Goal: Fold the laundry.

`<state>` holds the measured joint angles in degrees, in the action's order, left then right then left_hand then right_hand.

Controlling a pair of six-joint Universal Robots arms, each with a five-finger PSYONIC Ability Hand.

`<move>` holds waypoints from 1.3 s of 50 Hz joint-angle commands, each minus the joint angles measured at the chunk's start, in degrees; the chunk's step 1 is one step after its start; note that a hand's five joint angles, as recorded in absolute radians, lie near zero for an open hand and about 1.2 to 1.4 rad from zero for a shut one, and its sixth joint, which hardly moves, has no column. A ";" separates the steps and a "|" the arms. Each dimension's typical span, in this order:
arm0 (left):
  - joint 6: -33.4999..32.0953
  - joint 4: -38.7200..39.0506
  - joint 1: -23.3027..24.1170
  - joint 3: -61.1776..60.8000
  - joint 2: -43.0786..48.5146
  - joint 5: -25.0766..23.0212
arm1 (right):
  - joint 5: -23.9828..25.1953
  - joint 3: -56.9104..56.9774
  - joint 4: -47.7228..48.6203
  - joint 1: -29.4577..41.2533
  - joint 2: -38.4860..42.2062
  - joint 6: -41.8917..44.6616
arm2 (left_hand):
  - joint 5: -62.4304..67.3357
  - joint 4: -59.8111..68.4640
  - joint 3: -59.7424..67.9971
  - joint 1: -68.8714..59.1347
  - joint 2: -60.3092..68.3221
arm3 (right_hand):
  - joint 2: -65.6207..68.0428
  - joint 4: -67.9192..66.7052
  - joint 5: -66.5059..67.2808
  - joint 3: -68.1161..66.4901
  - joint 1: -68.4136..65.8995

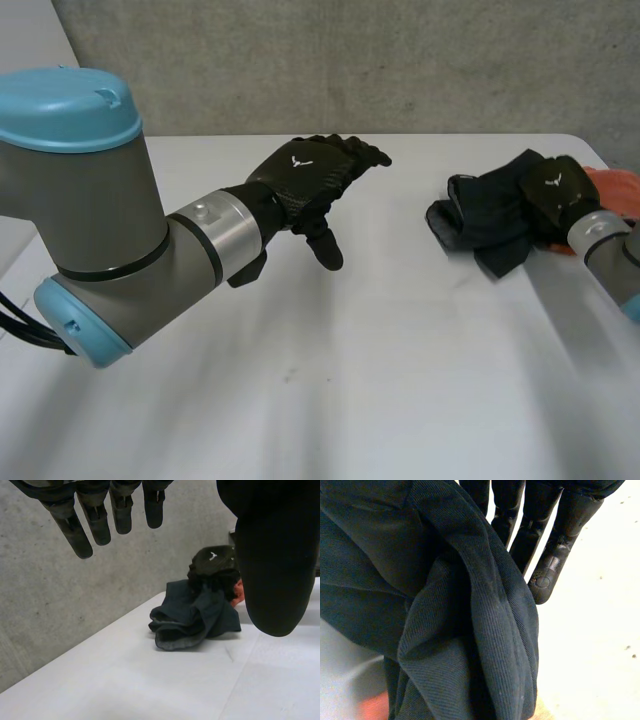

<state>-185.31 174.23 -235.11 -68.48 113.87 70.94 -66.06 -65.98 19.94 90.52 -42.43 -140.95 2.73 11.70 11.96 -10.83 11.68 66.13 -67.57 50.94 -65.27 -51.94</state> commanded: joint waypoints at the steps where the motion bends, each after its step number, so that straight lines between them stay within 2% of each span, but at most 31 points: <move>1: -0.05 0.50 0.00 0.10 0.22 1.04 | 0.50 13.31 -1.75 0.09 1.48 -4.85 | -2.01 -0.98 -1.24 0.11 -0.96 | 13.87 -12.43 19.06 -14.73 -28.06; 7: -0.05 0.67 -0.08 0.27 0.13 1.21 | -0.73 26.83 -1.84 -2.19 1.74 -17.40 | -1.85 -0.81 -1.07 -0.06 -0.80 | 13.87 -12.43 19.06 -14.73 -28.06; 12: 0.03 0.67 -0.08 0.19 -0.05 1.65 | -0.03 31.78 -2.72 -5.35 2.53 -22.00 | -1.85 -0.81 -1.07 -0.06 -0.80 | 13.87 -12.43 19.06 -14.73 -28.06; 17: 0.03 0.76 0.00 -0.08 -0.22 2.01 | 2.86 31.79 -3.95 -9.48 5.16 -22.09 | -2.01 -0.98 -1.24 0.11 -0.96 | 13.87 -12.43 19.06 -14.73 -28.06; 26: 0.12 0.76 0.00 -0.52 0.30 2.01 | 15.16 29.24 -5.62 -18.27 12.98 -20.69 | -2.01 -0.98 -1.24 0.11 -0.96 | 13.87 -12.43 19.06 -14.73 -28.06; 32: 0.12 1.20 0.00 -1.66 0.48 1.92 | 16.67 28.71 -6.50 -21.44 16.33 -15.33 | -2.01 -0.98 -1.24 0.11 -0.96 | 13.87 -12.43 19.06 -14.73 -28.06; 42: 0.12 2.34 0.00 -1.57 0.30 2.01 | 17.64 24.58 -9.05 -22.32 13.87 -13.30 | -2.01 -0.98 -1.24 0.11 -0.96 | 12.42 -10.98 17.61 -13.28 -26.60; 44: 0.12 2.34 0.00 -1.66 0.22 2.09 | 17.64 24.40 -9.83 -22.32 13.87 -12.95 | -2.01 -0.98 -1.24 0.11 -0.96 | 4.39 -2.95 9.58 -5.25 -18.57; 46: 0.12 2.34 0.00 -1.66 0.22 2.09 | 17.46 23.97 -10.27 -22.32 13.69 -11.99 | -2.01 -0.98 -1.24 0.11 -0.96 | -11.04 12.48 -5.86 10.18 -3.14; 47: 0.12 2.34 0.00 -1.66 0.22 2.09 | 16.68 22.92 -11.23 -22.41 13.34 -10.33 | -2.01 -0.98 -1.24 0.11 -0.96 | -33.28 34.72 -28.09 32.42 19.10; 49: 0.12 2.26 0.00 -1.66 0.22 2.09 | 16.41 21.34 -12.82 -22.67 12.03 -8.65 | -2.01 -0.98 -1.24 0.11 -0.96 | -53.25 54.69 -48.06 52.39 39.07; 58: 0.03 2.26 -0.08 -1.66 -0.57 2.18 | 16.32 12.54 -15.81 -26.89 -2.64 -10.04 | -2.18 -1.15 -1.41 0.28 -1.13 | -56.13 57.57 -50.94 55.27 41.94; 62: 0.12 2.17 -0.26 -1.66 -1.10 2.27 | 12.20 12.19 -16.43 -27.07 -8.80 -12.85 | -2.52 -1.48 -1.74 0.61 -1.47 | -56.13 57.57 -50.94 55.27 41.94; 65: 0.30 2.17 -0.96 -2.01 -2.68 2.36 | 4.30 12.89 -17.66 -27.07 -12.49 -13.74 | -2.68 -1.65 -1.91 0.78 -1.63 | -56.13 57.57 -50.94 55.27 41.94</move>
<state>-185.21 176.43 -235.29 -70.16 113.02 73.18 -52.04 -53.46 3.57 63.70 -47.77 -151.85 2.70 11.70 11.96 -10.82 11.68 12.52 -13.31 3.84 -12.28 -11.52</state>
